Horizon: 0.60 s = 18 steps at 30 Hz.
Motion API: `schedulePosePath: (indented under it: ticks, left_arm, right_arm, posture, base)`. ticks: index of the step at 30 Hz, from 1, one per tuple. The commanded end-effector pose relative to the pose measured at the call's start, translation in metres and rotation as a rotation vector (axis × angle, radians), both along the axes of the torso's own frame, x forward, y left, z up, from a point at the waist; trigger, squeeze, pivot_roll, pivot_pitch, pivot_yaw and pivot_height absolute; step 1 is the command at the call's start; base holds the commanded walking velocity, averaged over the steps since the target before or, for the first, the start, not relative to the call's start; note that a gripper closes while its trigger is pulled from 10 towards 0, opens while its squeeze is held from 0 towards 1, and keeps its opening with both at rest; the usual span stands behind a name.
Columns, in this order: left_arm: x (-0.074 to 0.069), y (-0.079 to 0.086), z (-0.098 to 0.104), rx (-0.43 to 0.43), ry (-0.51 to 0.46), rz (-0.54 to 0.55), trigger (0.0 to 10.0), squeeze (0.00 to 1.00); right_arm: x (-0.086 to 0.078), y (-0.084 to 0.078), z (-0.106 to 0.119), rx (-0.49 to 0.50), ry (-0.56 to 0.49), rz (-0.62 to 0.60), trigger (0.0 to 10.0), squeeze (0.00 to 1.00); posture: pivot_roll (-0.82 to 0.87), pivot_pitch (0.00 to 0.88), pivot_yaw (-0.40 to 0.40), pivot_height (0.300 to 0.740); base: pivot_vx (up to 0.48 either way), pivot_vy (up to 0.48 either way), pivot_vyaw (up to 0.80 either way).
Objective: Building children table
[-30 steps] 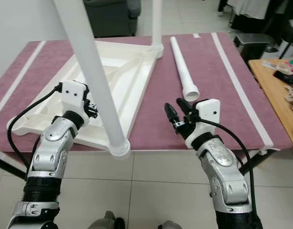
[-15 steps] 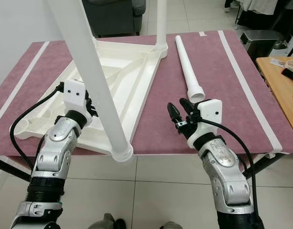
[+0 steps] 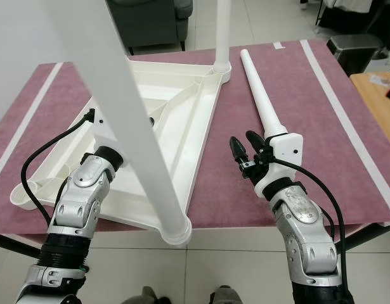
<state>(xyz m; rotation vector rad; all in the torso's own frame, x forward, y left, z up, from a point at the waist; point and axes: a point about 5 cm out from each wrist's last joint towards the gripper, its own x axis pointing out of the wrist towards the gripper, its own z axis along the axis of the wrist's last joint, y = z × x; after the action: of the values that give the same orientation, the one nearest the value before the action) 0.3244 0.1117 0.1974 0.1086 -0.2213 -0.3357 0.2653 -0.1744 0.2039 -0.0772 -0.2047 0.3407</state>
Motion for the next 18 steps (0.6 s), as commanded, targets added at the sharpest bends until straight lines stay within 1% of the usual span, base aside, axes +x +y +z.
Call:
schedulePosePath:
  ticks: [1,6,8,9,10,11,12,13,14,15,16,17,18]
  left_arm:
    - [0.000,0.005,-0.005,0.000,0.018,0.020,10.0,0.00]
    - [0.000,0.005,-0.005,0.020,0.016,0.004,10.0,0.00]
    - [0.001,0.006,-0.003,0.059,0.021,-0.048,10.0,0.00]
    - [0.000,0.007,-0.002,0.117,0.024,-0.106,10.0,0.00]
    - [0.000,0.007,-0.002,0.117,0.024,-0.106,10.0,0.00]
    - [-0.001,0.007,-0.002,0.165,0.038,-0.175,10.0,0.00]
    - [-0.008,0.007,-0.001,0.244,0.050,-0.303,10.0,0.00]
    - [-0.008,0.007,-0.001,0.244,0.050,-0.303,10.0,0.00]
    - [-0.021,0.009,0.001,0.341,0.076,-0.488,10.0,0.00]
    - [-0.031,0.010,0.001,0.401,0.101,-0.614,10.0,0.00]
    - [-0.037,0.011,0.001,0.436,0.118,-0.687,10.0,0.00]
    - [-0.046,0.014,0.002,0.494,0.134,-0.780,10.0,0.00]
    - [-0.050,0.017,0.002,0.529,0.142,-0.831,10.0,0.00]
  right_arm:
    - [-0.002,0.004,0.001,0.003,-0.004,0.019,10.0,0.00]
    - [-0.002,0.004,0.001,0.000,-0.003,0.015,10.0,0.00]
    - [-0.004,0.003,0.000,-0.003,-0.002,0.014,10.0,0.00]
    - [-0.005,0.002,0.000,-0.004,0.000,0.014,10.0,0.00]
    - [-0.005,0.002,0.000,-0.004,0.000,0.014,10.0,0.00]
    - [-0.007,0.001,0.000,-0.006,0.000,0.015,10.0,0.00]
    - [-0.009,0.000,0.002,-0.007,-0.002,0.018,10.0,0.00]
    - [-0.009,0.000,0.002,-0.007,-0.002,0.018,10.0,0.00]
    - [-0.012,-0.003,0.007,0.004,-0.010,0.026,10.0,0.00]
    - [-0.014,-0.005,0.011,0.012,-0.016,0.032,10.0,0.00]
    - [-0.016,-0.006,0.014,0.017,-0.020,0.036,10.0,0.00]
    - [-0.020,-0.008,0.017,0.023,-0.019,0.057,10.0,0.00]
    - [-0.023,-0.009,0.018,0.026,-0.018,0.072,10.0,0.00]
  posture:
    - [-0.11,0.118,0.106,0.740]
    - [-0.11,0.118,0.106,0.740]
    - [-0.11,0.116,0.103,0.740]
    - [-0.11,0.116,0.102,0.740]
    - [-0.11,0.116,0.102,0.740]
    - [-0.10,0.114,0.098,0.740]
    - [-0.10,0.114,0.094,0.740]
    - [-0.10,0.114,0.094,0.740]
    - [-0.10,0.113,0.091,0.740]
    - [-0.10,0.113,0.091,0.740]
    - [-0.10,0.113,0.091,0.740]
    - [-0.10,0.112,0.093,0.740]
    - [-0.10,0.112,0.093,0.740]
  base:
    - [0.000,0.000,0.00]
    - [0.000,0.000,0.00]
    - [0.000,0.000,0.00]
    - [0.000,0.000,0.00]
    - [0.000,0.000,0.00]
    - [0.000,0.000,0.00]
    - [0.000,0.000,0.00]
    - [0.000,0.000,0.00]
    - [0.000,0.000,0.00]
    - [0.000,0.000,0.00]
    - [0.000,0.000,0.00]
    - [0.000,0.000,0.00]
    - [0.000,0.000,0.00]
